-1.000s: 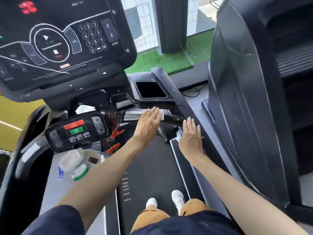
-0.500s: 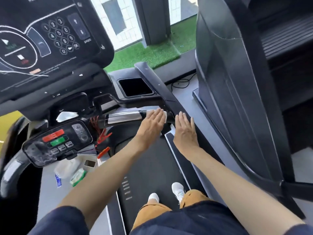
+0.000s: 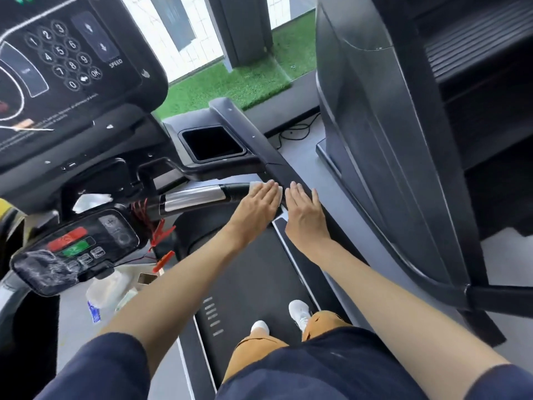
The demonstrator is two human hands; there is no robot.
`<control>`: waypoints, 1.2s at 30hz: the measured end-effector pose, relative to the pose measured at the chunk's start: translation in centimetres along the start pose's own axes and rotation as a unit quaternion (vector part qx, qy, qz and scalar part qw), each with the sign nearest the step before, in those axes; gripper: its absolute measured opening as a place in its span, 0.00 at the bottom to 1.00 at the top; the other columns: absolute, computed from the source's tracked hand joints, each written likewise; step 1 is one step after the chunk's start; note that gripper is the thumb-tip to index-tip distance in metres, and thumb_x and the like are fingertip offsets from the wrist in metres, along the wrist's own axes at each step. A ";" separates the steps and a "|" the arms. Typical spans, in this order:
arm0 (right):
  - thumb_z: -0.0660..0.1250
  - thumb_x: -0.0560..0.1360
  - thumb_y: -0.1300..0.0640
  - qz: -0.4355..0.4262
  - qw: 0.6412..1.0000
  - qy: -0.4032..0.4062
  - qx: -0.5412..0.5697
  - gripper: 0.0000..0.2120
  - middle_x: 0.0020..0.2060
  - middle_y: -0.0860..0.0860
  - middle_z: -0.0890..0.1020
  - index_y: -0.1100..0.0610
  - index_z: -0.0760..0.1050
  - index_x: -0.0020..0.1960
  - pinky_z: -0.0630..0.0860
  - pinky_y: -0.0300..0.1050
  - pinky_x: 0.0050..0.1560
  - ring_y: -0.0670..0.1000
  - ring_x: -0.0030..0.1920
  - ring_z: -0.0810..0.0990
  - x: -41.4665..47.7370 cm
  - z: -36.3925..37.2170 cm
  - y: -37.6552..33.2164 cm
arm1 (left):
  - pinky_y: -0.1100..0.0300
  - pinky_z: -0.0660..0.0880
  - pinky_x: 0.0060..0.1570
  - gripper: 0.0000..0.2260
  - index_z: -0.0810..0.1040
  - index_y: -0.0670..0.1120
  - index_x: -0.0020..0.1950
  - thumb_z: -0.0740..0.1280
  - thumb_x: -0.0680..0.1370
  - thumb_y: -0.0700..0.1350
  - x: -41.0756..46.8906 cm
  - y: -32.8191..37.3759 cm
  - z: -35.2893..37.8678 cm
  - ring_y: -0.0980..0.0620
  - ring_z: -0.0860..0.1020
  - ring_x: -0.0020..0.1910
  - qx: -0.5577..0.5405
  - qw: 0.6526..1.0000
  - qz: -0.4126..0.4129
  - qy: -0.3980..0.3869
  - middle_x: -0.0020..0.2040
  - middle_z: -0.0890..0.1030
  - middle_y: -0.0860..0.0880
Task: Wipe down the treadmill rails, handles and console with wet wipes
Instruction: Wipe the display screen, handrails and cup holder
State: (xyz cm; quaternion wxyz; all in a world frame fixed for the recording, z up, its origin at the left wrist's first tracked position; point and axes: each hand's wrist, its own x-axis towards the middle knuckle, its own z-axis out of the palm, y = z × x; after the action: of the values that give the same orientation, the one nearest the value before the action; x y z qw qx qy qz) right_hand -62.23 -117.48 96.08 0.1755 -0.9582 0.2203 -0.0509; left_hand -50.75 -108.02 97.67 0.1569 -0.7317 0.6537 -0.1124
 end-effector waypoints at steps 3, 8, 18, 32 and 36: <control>0.66 0.69 0.70 -0.006 1.000 0.000 -0.005 0.32 0.71 0.63 0.66 0.68 0.63 0.72 0.54 0.60 0.73 0.59 0.73 0.64 0.0 0.2 0.5 | 0.52 0.76 0.59 0.22 0.80 0.37 0.59 0.51 0.73 0.37 -0.6 -0.8 -0.2 0.45 0.80 0.58 0.003 1.000 0.006 0.028 0.57 0.82 0.41; 0.62 0.73 0.68 0.009 1.000 0.003 0.025 0.31 0.75 0.61 0.60 0.67 0.58 0.74 0.47 0.55 0.75 0.58 0.76 0.57 0.0 0.0 -0.4 | 0.54 0.72 0.37 0.13 0.79 0.42 0.43 0.58 0.67 0.31 -2.1 -3.2 -3.1 0.40 0.81 0.40 -0.106 0.973 -0.200 0.052 0.40 0.81 0.44; 0.69 0.68 0.70 0.010 0.997 0.028 0.075 0.31 0.71 0.62 0.68 0.66 0.66 0.70 0.53 0.56 0.74 0.58 0.73 0.65 0.0 0.4 0.5 | 0.55 0.78 0.44 0.09 0.78 0.43 0.35 0.74 0.62 0.33 3.3 1.3 -2.2 0.46 0.80 0.38 -0.168 0.962 -0.213 -0.039 0.33 0.80 0.46; 0.54 0.69 0.74 0.104 0.971 -0.029 0.211 0.41 0.69 0.49 0.73 0.50 0.51 0.78 0.73 0.46 0.57 0.55 0.63 0.75 1.5 -2.8 1.6 | 0.49 0.73 0.63 0.22 0.79 0.35 0.60 0.53 0.72 0.36 -0.1 1.9 1.5 0.43 0.78 0.61 -0.082 0.996 0.007 0.018 0.58 0.81 0.40; 0.55 0.69 0.73 0.105 0.977 -0.038 0.180 0.41 0.71 0.48 0.70 0.50 0.50 0.78 0.71 0.43 0.56 0.56 0.64 0.74 1.2 -2.6 1.2 | 0.51 0.65 0.70 0.20 0.75 0.35 0.65 0.52 0.77 0.37 -0.9 -1.2 3.5 0.44 0.75 0.65 0.042 0.988 0.141 0.051 0.62 0.78 0.40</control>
State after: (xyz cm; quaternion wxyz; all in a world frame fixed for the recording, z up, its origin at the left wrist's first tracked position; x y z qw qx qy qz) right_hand -62.06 -119.86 98.10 0.3574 -0.8838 0.3001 -0.0341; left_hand -48.45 -106.76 94.90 0.1679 -0.6186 0.7520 -0.1538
